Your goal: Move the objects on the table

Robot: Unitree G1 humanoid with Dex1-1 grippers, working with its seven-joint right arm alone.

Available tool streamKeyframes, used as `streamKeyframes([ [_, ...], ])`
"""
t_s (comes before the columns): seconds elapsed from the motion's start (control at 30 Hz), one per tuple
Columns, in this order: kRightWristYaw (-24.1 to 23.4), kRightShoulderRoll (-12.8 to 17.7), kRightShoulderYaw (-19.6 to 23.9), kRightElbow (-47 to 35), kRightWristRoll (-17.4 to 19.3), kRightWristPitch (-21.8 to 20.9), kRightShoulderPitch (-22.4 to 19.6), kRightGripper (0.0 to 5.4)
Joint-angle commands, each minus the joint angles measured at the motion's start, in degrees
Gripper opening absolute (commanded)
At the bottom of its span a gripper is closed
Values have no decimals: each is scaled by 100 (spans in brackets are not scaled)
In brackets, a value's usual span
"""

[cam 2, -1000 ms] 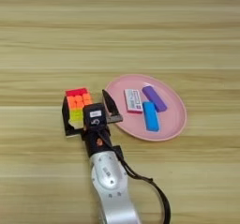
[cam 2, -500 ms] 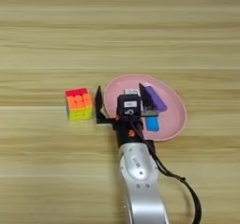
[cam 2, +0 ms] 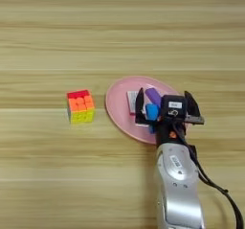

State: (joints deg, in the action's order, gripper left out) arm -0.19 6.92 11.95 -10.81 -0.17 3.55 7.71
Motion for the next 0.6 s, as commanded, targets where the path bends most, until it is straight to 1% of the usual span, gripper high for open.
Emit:
streamKeyframes([
  [0.03, 211, 209, 52, -290, 173, 180, -204, 539],
  [0.1, 297, 193, 38, -415, 272, 357, -159, 539],
  [0.23, 346, 187, 18, -558, 293, 573, -116, 539],
  [0.4, 220, 214, 57, -506, 135, 796, -86, 539],
  [0.6, 172, 340, 58, -580, -88, 1204, -30, 539],
])
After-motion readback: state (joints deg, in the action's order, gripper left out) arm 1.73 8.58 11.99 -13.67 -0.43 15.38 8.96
